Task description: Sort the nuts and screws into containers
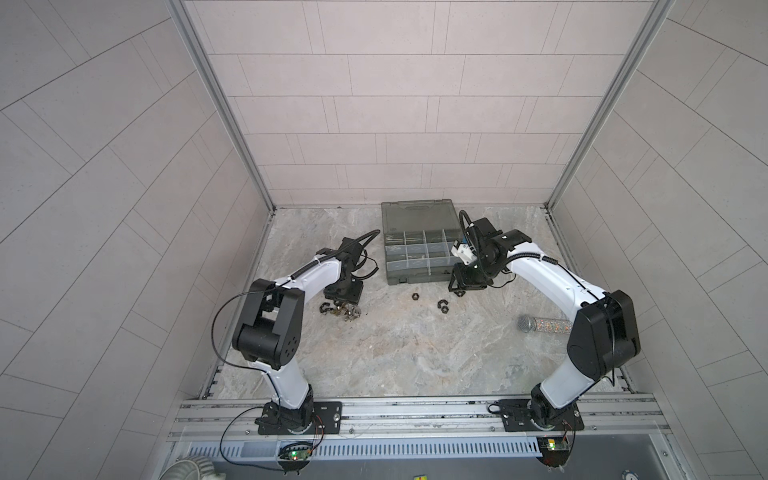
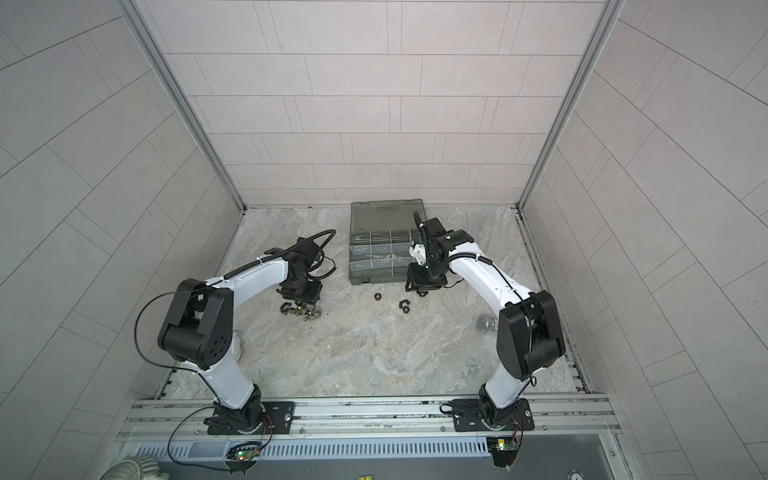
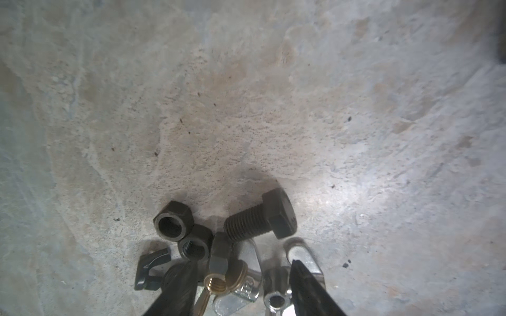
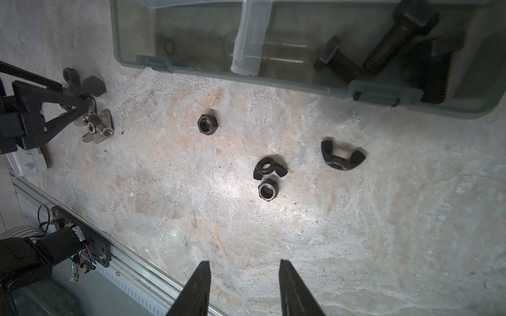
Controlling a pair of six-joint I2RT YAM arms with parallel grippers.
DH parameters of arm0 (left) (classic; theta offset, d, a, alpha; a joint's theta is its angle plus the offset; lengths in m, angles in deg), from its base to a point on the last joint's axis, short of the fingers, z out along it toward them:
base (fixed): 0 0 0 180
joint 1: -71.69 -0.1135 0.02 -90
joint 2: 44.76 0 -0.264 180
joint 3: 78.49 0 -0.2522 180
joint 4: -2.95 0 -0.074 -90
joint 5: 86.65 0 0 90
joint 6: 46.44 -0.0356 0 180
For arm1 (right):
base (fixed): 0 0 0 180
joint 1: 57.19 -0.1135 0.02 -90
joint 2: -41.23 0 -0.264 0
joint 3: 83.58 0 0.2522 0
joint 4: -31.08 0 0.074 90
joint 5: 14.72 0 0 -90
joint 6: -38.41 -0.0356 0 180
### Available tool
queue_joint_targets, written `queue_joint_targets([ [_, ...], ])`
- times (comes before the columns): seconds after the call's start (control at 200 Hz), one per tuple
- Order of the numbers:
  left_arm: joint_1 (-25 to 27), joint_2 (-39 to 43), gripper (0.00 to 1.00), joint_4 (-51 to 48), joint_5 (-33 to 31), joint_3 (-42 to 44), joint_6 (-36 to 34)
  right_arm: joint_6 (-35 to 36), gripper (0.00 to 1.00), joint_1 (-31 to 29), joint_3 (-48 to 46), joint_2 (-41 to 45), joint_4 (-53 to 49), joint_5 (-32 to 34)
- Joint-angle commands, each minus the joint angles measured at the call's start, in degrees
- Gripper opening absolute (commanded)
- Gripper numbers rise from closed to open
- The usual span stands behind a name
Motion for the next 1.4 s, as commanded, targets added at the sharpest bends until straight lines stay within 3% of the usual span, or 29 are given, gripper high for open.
queue_joint_targets([
  [0.0, 0.02, -0.94, 0.59, -0.06, -1.15, -1.18, -0.92, 0.92, 0.42, 0.8, -0.89, 2.7, -0.85, 0.26],
  [0.685, 0.23, -5.95, 0.58, 2.89, 1.95, -2.9, -1.2, 0.98, 0.42, 2.59, -0.67, 2.73, -2.45, 1.52],
  [0.851, 0.28, -6.47, 0.41, 2.71, 3.39, -3.23, -1.1, 0.79, 0.42, 2.89, -0.76, 2.99, -2.61, 1.59],
  [0.996, 0.63, -6.25, 0.36, 2.19, 3.53, -3.37, -0.93, 0.5, 0.42, 2.92, -0.94, 3.25, -2.61, 1.64],
  [1.201, 1.32, -6.58, 0.17, 0.69, 3.58, -5.3, -0.75, 0.52, 0.43, 3.16, -1.12, 3.87, -2.61, 1.83],
  [1.396, 1.93, -6.65, 0.14, -0.57, 3.95, -8.08, -0.58, 0.36, 0.42, 3.43, -1.47, 4.94, -2.65, 1.79],
])
